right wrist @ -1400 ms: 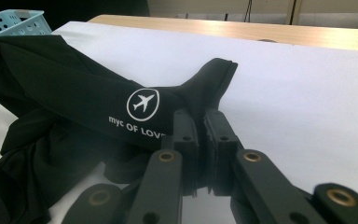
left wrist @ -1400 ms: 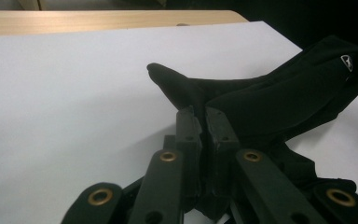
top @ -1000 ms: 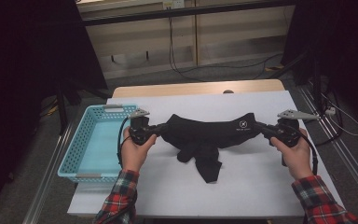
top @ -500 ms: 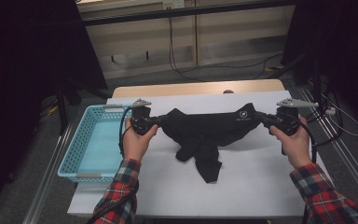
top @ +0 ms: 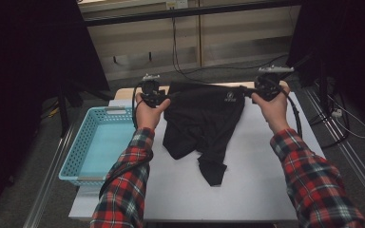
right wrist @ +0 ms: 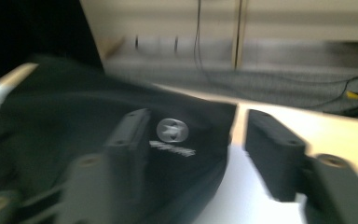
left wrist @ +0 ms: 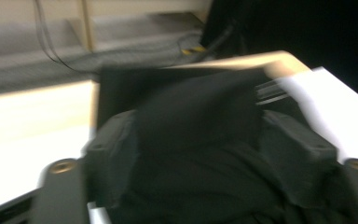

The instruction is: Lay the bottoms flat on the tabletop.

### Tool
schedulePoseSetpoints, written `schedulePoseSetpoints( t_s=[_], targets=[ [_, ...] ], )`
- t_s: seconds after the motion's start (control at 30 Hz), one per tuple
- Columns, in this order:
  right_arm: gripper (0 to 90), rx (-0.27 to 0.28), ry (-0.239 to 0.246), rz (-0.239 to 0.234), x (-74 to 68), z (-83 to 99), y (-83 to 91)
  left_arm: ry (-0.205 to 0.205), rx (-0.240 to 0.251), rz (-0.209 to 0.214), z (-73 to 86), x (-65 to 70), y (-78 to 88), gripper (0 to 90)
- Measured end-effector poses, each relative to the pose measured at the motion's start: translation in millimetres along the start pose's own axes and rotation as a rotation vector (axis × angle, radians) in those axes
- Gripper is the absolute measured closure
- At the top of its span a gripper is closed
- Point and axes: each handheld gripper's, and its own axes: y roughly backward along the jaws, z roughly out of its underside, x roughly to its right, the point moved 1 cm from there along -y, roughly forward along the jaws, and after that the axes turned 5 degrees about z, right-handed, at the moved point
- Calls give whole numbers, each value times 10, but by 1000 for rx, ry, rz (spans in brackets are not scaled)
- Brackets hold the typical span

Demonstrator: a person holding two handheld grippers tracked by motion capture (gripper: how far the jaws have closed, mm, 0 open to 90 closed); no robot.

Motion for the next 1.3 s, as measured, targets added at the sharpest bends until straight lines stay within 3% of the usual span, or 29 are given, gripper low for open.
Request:
schedulePoseSetpoints(
  t_s=[0.03, 0.1, 0.23, 0.37, 0.6, 0.93, 1.07, 1.13, 1.3],
  targets=[
    [349, -18, 27, -14, -29, 85, 6, -22, -20, 10, 133, 39, -30, 255],
    [283, -52, 34, -40, -77, 263, 47, -21, -50, 29, 290, 81, -43, 221],
    [250, -95, 93, -76, -191, 621, 216, -48, -93, 47, 575, 192, 23, 186],
    [230, -133, 111, -99, -268, 931, 396, -90, -109, 60, 786, 315, 145, 161],
    [214, -159, 139, -153, -459, 1310, 663, -111, -118, 65, 1040, 411, 320, 145],
    [225, -167, 167, -189, -594, 1453, 790, -152, -123, 86, 1116, 500, 384, 128],
    [227, -177, 157, -208, -629, 1470, 777, -157, -118, 89, 1125, 521, 386, 127],
    [247, -186, 168, -217, -653, 1482, 756, -180, -131, 89, 1133, 524, 383, 127],
    [272, -181, 192, -233, -709, 1481, 733, -189, -140, 90, 1140, 528, 379, 124]
  ],
)
